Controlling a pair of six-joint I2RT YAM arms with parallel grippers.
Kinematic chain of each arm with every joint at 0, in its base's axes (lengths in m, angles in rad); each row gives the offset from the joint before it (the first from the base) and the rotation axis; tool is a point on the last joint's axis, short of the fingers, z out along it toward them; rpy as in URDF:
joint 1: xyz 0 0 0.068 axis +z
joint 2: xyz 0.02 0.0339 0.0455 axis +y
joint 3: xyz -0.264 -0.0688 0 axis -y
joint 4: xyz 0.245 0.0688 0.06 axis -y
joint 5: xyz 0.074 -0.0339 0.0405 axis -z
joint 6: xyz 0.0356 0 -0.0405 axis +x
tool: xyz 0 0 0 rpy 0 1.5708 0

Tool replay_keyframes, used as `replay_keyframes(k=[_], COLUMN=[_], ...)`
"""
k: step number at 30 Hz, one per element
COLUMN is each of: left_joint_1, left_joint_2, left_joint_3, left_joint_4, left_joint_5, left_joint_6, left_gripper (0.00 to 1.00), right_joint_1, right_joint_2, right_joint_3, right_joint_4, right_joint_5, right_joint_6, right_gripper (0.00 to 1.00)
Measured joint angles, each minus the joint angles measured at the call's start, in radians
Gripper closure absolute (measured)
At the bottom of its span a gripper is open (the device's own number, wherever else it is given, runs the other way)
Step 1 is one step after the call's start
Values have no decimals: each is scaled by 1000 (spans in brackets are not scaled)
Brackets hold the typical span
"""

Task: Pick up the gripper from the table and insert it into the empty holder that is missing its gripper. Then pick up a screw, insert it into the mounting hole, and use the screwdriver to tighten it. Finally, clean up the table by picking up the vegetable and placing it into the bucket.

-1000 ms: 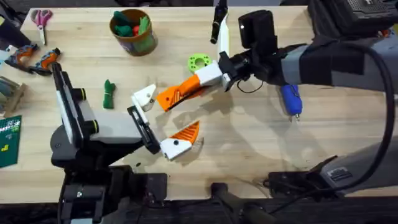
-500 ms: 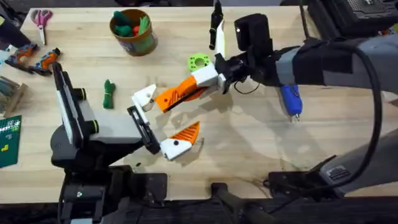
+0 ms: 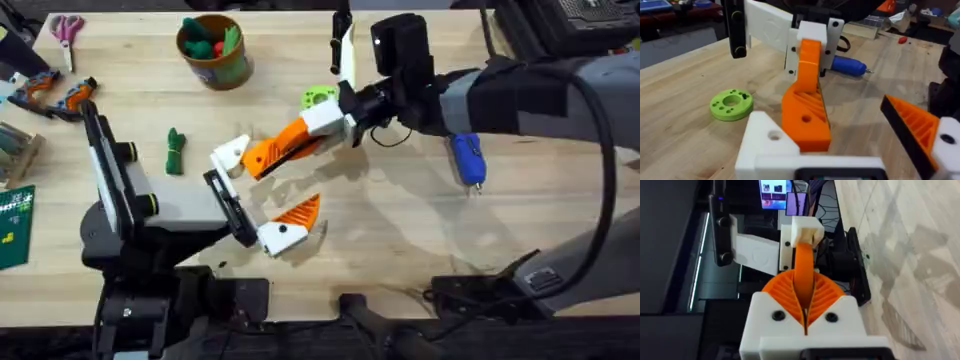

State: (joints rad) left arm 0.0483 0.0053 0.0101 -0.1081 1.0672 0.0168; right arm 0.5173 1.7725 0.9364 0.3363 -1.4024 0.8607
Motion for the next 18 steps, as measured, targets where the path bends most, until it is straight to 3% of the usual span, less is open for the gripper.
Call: replay_keyframes(k=[18], left_joint_1=[0], left_joint_2=[0], left_joint_3=[0], left_joint_4=[0], left_joint_5=[-7], left_joint_6=[-6], left_gripper=[14], right_joint_1=[6], right_joint_2=[82], right_joint_3=[31], right_joint_4=[81], right_joint_5=[-24], right_joint_6=[47], right_gripper=[992])
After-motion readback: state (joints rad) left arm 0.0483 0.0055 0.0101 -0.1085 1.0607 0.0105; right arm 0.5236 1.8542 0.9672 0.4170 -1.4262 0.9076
